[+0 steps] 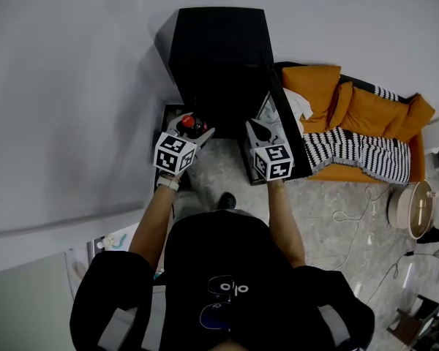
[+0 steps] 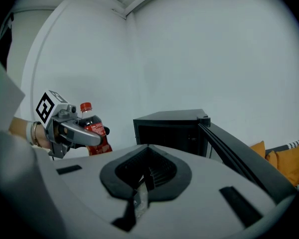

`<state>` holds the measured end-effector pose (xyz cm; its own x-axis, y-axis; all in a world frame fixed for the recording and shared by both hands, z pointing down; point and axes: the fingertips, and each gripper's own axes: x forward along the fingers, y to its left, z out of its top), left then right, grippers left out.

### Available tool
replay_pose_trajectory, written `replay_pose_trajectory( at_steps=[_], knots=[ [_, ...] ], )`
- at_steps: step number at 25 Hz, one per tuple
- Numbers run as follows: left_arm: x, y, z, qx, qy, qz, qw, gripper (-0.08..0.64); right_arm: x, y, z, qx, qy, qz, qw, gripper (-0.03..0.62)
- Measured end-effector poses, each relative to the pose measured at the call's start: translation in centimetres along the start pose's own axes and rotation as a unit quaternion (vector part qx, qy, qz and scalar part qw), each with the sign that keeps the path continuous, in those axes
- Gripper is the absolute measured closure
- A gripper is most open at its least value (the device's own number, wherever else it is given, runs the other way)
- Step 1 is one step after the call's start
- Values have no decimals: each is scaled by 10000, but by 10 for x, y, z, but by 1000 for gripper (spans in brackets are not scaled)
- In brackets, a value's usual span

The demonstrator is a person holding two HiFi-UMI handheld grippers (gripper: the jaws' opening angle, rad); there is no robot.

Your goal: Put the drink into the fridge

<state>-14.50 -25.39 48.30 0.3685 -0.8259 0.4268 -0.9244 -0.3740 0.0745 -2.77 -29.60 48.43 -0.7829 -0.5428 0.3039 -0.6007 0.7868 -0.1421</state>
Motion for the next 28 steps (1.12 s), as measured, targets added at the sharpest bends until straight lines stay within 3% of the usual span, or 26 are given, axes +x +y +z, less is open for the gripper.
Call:
replay_pose_trajectory(
  at_steps=[16,28],
  knots=[
    [15,6,4,83,46,-204,9997,255,10,-13,6,7,-30,-159,9999,584],
    [36,31,-4,42,181,-320,9993,255,47,-17,3,-60,53,-195,9998,584]
  ],
)
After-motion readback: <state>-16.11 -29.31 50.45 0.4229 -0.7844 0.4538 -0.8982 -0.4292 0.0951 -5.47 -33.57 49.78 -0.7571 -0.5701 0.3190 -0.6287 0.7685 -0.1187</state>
